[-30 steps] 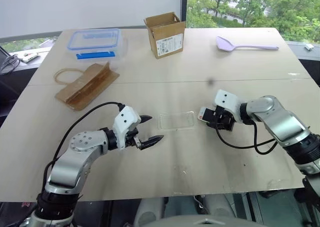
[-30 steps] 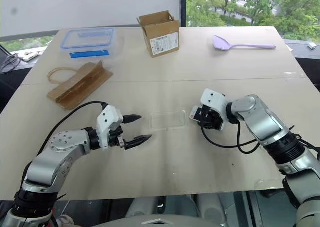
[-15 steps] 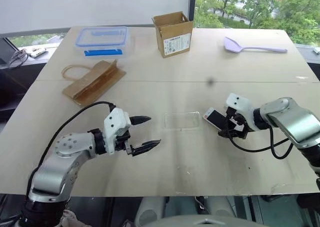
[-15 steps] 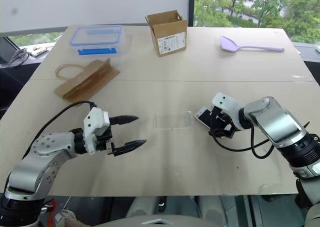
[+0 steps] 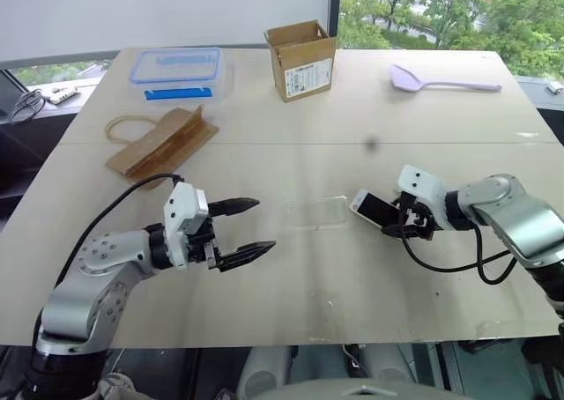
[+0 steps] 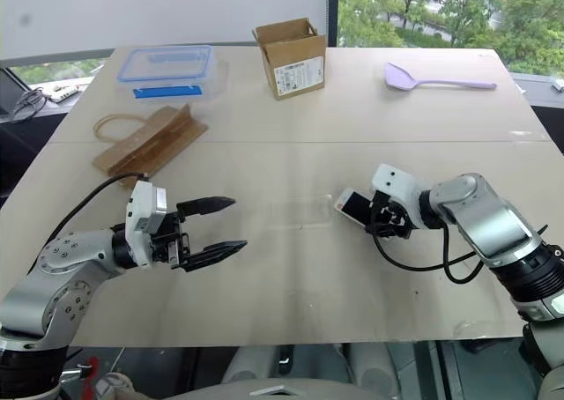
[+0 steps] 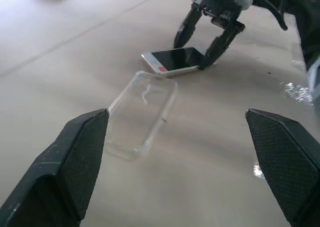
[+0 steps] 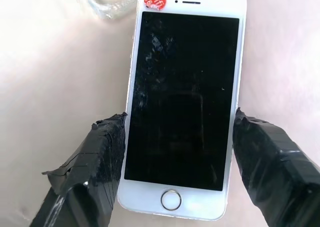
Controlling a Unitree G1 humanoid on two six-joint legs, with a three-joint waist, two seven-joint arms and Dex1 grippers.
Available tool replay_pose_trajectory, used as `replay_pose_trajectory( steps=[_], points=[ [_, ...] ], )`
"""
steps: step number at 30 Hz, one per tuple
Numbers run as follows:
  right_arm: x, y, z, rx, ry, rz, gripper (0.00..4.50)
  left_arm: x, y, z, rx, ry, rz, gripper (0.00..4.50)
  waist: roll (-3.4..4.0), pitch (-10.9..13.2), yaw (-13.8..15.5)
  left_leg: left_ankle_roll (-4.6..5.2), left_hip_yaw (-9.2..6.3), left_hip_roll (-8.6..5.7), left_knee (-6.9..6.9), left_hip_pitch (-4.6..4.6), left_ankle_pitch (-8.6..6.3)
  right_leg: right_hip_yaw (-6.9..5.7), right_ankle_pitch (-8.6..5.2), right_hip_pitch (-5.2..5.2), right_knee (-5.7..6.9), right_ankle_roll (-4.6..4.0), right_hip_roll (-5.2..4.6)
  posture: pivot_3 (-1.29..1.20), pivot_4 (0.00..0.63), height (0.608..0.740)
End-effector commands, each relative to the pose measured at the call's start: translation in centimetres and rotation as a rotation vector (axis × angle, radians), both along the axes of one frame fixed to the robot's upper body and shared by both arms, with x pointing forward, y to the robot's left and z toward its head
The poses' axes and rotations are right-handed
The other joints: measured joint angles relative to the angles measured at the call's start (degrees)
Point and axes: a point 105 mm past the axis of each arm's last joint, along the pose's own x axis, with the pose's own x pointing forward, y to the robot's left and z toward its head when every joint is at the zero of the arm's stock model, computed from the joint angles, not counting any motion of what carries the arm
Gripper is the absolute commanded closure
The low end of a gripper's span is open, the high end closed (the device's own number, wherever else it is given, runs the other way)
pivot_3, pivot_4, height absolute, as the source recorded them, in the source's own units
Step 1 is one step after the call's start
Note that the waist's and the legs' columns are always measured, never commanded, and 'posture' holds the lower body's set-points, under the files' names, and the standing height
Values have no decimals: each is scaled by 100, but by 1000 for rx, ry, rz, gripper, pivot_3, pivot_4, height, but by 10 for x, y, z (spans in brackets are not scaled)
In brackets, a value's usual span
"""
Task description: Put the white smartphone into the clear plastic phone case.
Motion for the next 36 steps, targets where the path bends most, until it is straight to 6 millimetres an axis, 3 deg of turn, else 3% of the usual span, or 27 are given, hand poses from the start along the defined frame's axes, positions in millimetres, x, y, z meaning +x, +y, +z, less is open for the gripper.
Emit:
replay_pose_trajectory(
  steps=[1, 7, 15, 28, 36],
  points=[
    [0, 23, 40, 56, -116, 155, 1624, 3, 6, 8, 8, -61, 33, 0, 7, 4, -17, 0, 1, 0, 0, 0, 0, 1, 0, -1, 0, 0, 1, 0, 150, 740],
    [-2, 55, 49, -9, -144, 366, 1637, 1, 6, 4, 22, -47, 28, 0, 7, 5, -10, 0, 1, 0, -1, -1, 0, 1, 0, -3, 1, 1, 3, 0, 150, 740],
    [16, 85, 21, -165, -167, 517, 1640, -3, 5, 1, 22, -38, 34, 0, 8, 5, -9, -1, 1, -2, 0, -3, 1, 1, 1, -6, 2, 0, 2, 0, 150, 740],
    [42, 102, 26, -258, -197, 579, 1660, -9, 5, -11, 34, -15, 66, 0, 10, 6, -20, -3, 2, -2, -2, -2, 1, 4, 2, -14, 14, -1, 3, 0, 150, 740],
    [32, 103, 7, -347, -175, 664, 1672, -8, 6, -13, 37, -17, 75, 0, 11, 6, -16, -3, 2, -3, -3, -2, 1, 4, 13, -19, 14, 18, 4, 0, 150, 740]
  ],
)
